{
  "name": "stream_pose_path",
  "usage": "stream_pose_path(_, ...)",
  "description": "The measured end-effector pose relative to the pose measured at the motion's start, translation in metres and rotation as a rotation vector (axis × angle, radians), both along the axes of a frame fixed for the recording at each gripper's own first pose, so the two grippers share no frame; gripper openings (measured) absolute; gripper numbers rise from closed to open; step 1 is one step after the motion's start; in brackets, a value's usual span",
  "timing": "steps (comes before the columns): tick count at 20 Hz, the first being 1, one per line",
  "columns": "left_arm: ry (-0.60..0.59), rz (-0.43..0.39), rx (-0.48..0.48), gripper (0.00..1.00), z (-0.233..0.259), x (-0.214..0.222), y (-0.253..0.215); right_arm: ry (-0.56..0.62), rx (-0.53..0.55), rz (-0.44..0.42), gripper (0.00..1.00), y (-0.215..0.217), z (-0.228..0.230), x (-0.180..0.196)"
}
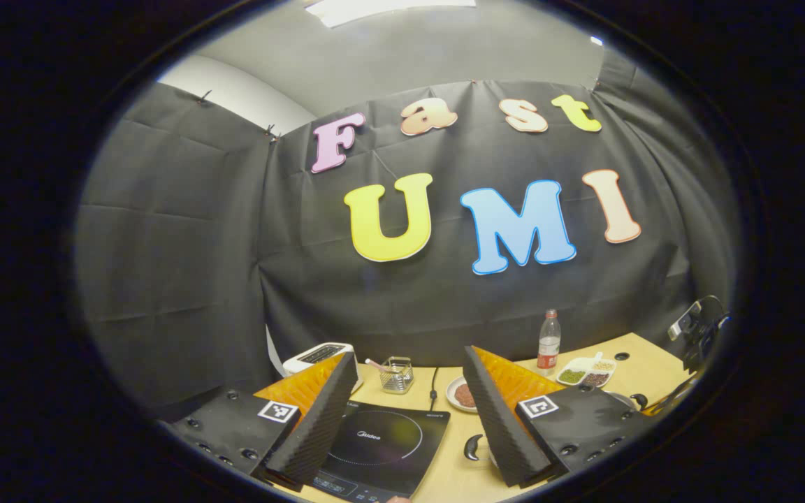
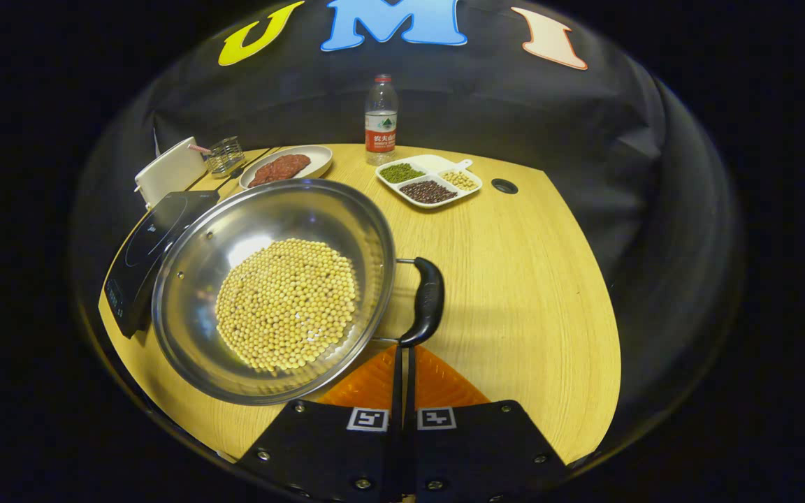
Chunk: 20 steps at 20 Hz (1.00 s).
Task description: First push the handle of the pot to place it horizontally, then grasp the pot with both hands and set it on the induction cooktop.
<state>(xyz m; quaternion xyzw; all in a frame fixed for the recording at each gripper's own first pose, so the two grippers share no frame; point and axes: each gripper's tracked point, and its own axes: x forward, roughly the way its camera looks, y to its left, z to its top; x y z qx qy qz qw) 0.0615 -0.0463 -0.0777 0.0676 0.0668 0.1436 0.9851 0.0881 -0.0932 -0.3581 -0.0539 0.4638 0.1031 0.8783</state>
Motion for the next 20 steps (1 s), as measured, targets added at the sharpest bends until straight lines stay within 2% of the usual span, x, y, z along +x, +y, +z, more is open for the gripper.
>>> stream_pose_path(2, 0.005, 0.011, 0.006, 1.0, -0.005, -0.002, -0.006, -0.024, 0.023, -0.013, 0.01, -0.004, 0.006, 0.002)
stream_pose_path(4, 0.02, 0.016, 0.01, 0.99, -0.014, -0.002, -0.014, -0.099, 0.037, -0.028, 0.01, -0.011, 0.02, 0.011)
stream_pose_path(6, 0.037, 0.012, 0.003, 0.98, -0.026, 0.0, -0.021, -0.175, 0.1, -0.039, 0.01, -0.008, 0.043, 0.015)
stream_pose_path(7, 0.046, 0.008, -0.007, 0.9, -0.033, 0.001, -0.024, -0.218, 0.12, -0.047, 0.09, -0.009, 0.051, 0.018)
stream_pose_path(8, 0.056, 0.003, -0.017, 0.97, -0.039, 0.004, -0.027, -0.258, 0.151, -0.05, 0.12, -0.007, 0.062, 0.021)
stream_pose_path(9, 0.062, -0.006, -0.025, 0.97, -0.045, 0.008, -0.03, -0.294, 0.184, -0.048, 0.42, -0.001, 0.072, 0.02)
stream_pose_path(10, 0.067, -0.016, -0.031, 0.92, -0.05, 0.012, -0.032, -0.329, 0.203, -0.052, 0.71, 0.0, 0.083, 0.022)
stream_pose_path(11, 0.076, -0.027, -0.036, 0.94, -0.057, 0.014, -0.032, -0.356, 0.204, -0.053, 1.0, 0.002, 0.084, 0.029)
stream_pose_path(13, 0.1, -0.055, -0.05, 0.97, -0.072, 0.023, -0.036, -0.396, 0.191, -0.049, 1.0, 0.004, 0.094, 0.026)
stream_pose_path(14, 0.118, -0.077, -0.06, 0.9, -0.083, 0.028, -0.039, -0.409, 0.181, -0.045, 1.0, 0.006, 0.095, 0.027)
stream_pose_path(15, 0.14, -0.098, -0.069, 0.97, -0.093, 0.033, -0.041, -0.415, 0.171, -0.046, 1.0, 0.008, 0.097, 0.027)
stream_pose_path(16, 0.16, -0.118, -0.077, 0.95, -0.104, 0.038, -0.043, -0.421, 0.161, -0.05, 1.0, 0.01, 0.096, 0.028)
stream_pose_path(17, 0.181, -0.135, -0.083, 1.0, -0.114, 0.042, -0.044, -0.422, 0.156, -0.058, 1.0, 0.011, 0.097, 0.029)
stream_pose_path(20, 0.229, -0.184, -0.114, 0.98, -0.14, 0.053, -0.051, -0.429, 0.144, -0.082, 1.0, 0.015, 0.094, 0.033)
